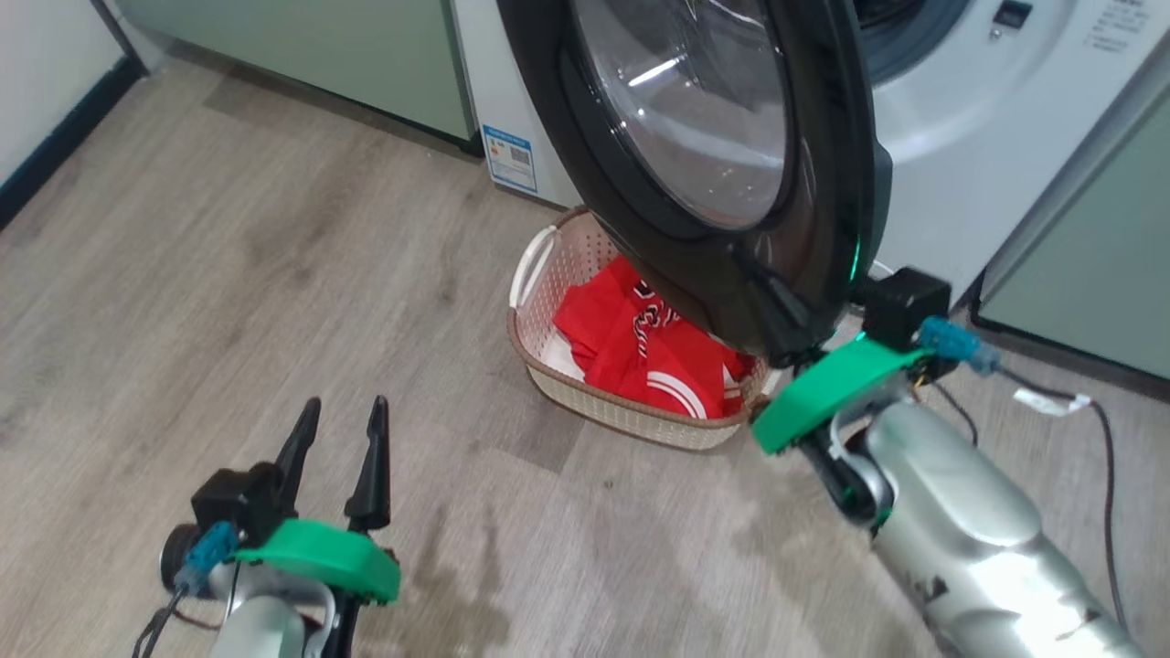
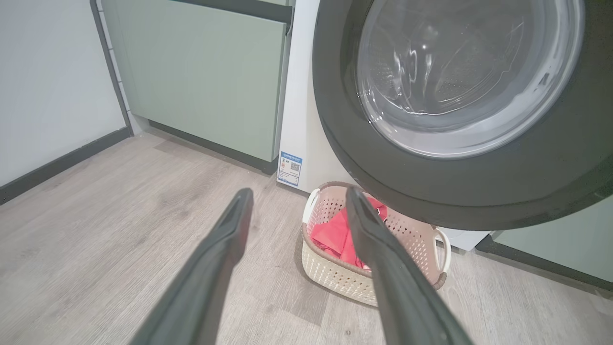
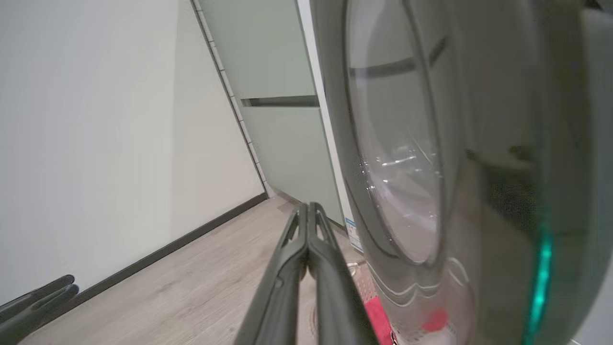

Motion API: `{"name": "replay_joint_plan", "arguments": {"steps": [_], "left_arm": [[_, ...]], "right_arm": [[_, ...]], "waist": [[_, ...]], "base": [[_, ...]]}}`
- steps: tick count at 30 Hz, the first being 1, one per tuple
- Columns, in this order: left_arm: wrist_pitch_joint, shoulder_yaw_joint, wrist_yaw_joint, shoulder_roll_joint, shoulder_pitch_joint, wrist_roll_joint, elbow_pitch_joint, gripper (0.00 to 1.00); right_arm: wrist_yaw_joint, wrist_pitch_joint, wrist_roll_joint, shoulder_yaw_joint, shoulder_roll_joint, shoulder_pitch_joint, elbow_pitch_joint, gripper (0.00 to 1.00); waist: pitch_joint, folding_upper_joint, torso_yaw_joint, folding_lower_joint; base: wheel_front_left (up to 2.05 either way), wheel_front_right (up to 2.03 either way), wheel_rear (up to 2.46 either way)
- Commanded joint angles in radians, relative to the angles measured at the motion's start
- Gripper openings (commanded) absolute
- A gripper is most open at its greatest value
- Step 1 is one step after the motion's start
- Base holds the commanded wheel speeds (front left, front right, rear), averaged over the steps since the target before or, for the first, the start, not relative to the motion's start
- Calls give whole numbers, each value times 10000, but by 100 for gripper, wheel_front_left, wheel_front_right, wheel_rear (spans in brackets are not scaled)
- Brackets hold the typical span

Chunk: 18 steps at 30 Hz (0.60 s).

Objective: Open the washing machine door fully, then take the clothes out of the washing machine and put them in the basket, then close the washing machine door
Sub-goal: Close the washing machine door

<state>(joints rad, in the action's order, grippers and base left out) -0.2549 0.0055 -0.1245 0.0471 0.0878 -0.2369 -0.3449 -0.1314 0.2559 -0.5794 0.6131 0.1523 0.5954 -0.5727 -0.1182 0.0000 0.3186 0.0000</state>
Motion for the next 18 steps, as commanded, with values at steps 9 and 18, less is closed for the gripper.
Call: {"name": "replay_joint_plan", "arguments": {"steps": [9,18], "left_arm": [[-68,75,-61,33,711,-284,425,100],[-68,-154,-61,33,1005,-505,615,100]], "right_arm": [[7,59,544,-1291,-394,725,-376,0],[7,59,434,-1735,-160,1558,-815,0]], "waist": [[-485,0,-365,0],[-1139,0,-585,0]], "base": [[0,0,0],[0,0,0]]}}
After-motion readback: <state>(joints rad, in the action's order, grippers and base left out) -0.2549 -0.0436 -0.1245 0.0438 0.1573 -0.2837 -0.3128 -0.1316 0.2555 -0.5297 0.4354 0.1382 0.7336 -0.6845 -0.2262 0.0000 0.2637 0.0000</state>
